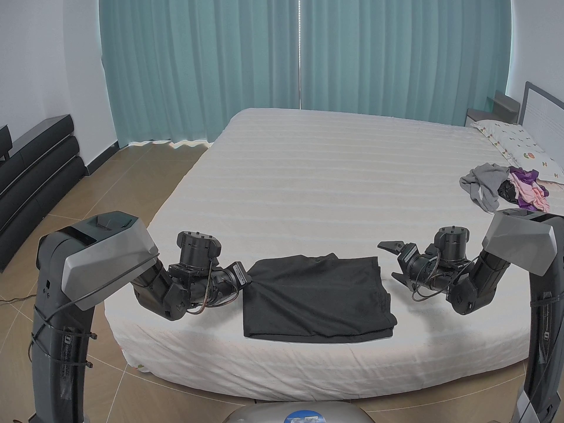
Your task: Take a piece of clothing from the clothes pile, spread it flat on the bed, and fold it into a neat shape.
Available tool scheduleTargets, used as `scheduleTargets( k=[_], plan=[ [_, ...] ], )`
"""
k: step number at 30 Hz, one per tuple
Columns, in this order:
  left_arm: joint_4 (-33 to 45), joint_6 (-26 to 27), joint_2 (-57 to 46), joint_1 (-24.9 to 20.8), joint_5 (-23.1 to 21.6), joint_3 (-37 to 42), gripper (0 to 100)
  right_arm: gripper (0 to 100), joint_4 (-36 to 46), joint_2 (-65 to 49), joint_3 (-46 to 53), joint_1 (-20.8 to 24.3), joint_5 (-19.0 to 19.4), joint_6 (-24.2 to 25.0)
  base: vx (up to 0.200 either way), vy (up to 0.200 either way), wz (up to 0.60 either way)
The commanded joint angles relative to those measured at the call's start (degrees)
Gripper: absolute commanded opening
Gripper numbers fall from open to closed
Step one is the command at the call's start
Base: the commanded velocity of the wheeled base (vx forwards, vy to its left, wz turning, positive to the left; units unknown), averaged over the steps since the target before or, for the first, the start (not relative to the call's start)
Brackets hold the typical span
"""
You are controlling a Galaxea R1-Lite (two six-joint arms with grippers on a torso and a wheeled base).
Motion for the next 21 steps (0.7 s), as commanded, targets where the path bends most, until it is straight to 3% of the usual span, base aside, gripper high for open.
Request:
scheduleTargets(
  k=[1,3,4,14,21],
  plan=[
    [-0.05,-0.29,0.16,-0.08,-0.06,0.04,0,100,-0.04,0.07,0.02,0.02,0.04,0.02,0.0,0.0,0.0],
    [-0.05,-0.73,0.07,-0.16,0.03,0.13,0,100,-0.04,0.07,0.02,0.02,0.04,0.02,0.0,0.0,0.0],
    [-0.05,-0.91,0.07,-0.25,0.03,0.22,100,100,-0.04,0.07,0.02,0.11,0.04,0.02,0.0,0.0,0.0],
    [-0.05,-1.08,-0.28,-0.16,0.21,1.62,100,100,-0.04,0.07,1.07,0.64,-0.14,-0.68,0.0,0.0,0.0],
    [-0.4,-4.6,-0.54,-0.08,3.46,1.54,100,100,-0.04,0.07,1.16,0.99,-0.14,-0.68,0.0,0.0,0.0]
  ],
)
